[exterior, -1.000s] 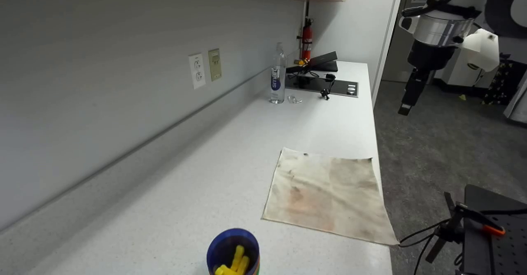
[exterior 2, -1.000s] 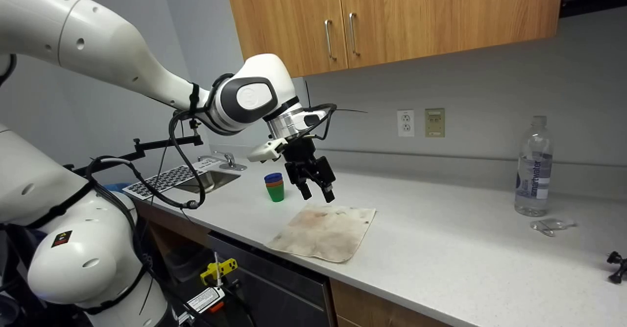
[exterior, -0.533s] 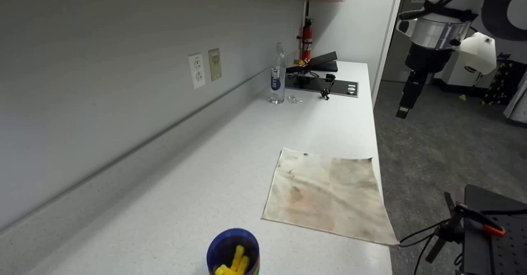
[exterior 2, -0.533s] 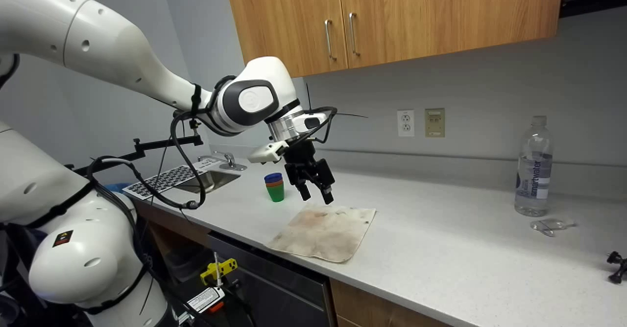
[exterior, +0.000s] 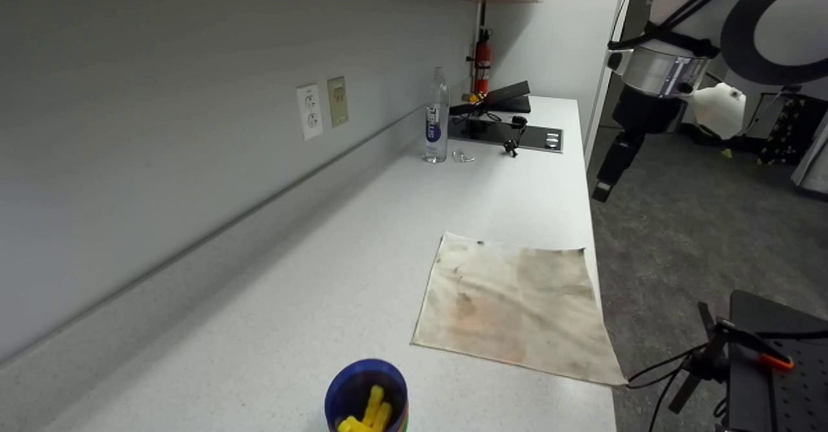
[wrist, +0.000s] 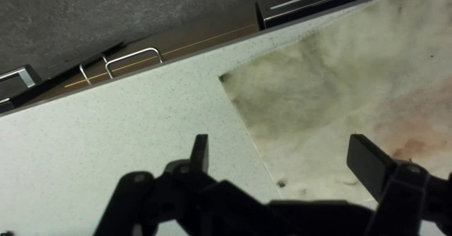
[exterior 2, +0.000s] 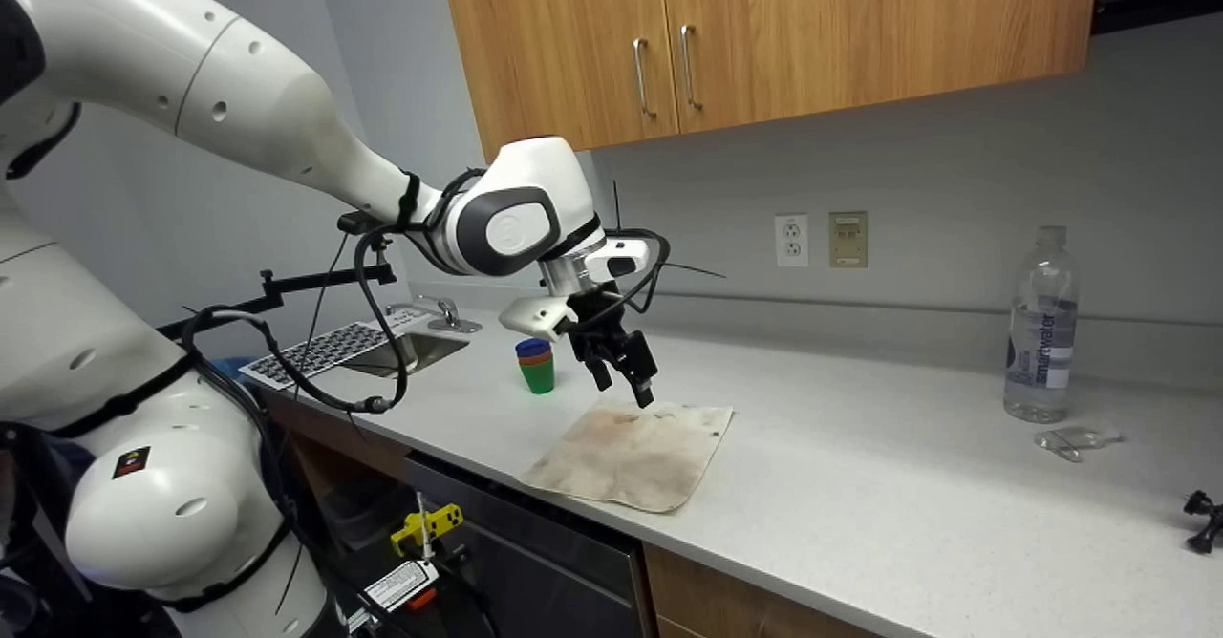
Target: Fold the towel on the table diagonally twice.
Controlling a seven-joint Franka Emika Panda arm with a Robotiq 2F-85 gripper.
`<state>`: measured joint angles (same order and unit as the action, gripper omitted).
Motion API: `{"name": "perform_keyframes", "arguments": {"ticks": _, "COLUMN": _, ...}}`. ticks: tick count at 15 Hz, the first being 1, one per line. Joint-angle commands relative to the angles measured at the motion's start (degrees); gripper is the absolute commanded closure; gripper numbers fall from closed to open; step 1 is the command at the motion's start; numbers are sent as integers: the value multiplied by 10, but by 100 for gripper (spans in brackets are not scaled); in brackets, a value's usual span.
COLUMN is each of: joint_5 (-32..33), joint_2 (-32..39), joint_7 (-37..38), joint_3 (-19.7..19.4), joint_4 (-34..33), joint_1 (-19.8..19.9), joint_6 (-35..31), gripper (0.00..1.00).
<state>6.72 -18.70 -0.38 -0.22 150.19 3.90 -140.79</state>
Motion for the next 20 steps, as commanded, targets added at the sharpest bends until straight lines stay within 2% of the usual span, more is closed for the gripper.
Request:
{"name": "perform_keyframes", "arguments": {"ticks": 1, "joint_5": -36, "joint_2": 45, "joint_7": -21, "joint_3": -16, "joint_4": -1, "joint_1": -18, "joint_6": -63, "gripper": 0}}
{"name": "perform_keyframes", "arguments": {"ticks": 4, "joint_5": -57, "joint_2": 80, "joint_7": -31, "joint_3": -19, "joint_4": -5, "joint_1": -22, "joint_6": -92, "gripper": 0}}
{"name": "perform_keyframes", "arguments": {"ticks": 11, "joint_5": -106, "joint_2": 146, "joint_7": -63, "joint_3": -27, "joint_4": -6, "joint_1": -17, "joint_6": -110, "gripper": 0}}
{"name": "perform_keyframes", "arguments": {"ticks": 17, "joint_5": -198, "joint_2": 202, "joint_7": -141, "joint_3": -40, "joint_4": -19, "joint_1": -6, "joint_6": -154, "gripper": 0}}
{"name": "perform_keyframes", "arguments": {"ticks": 20, "joint_5": -214, "joint_2": 223, "joint_7": -164, "joint_3": -42, "joint_4": -29, "joint_1": 5, "joint_6": -161, "gripper": 0}}
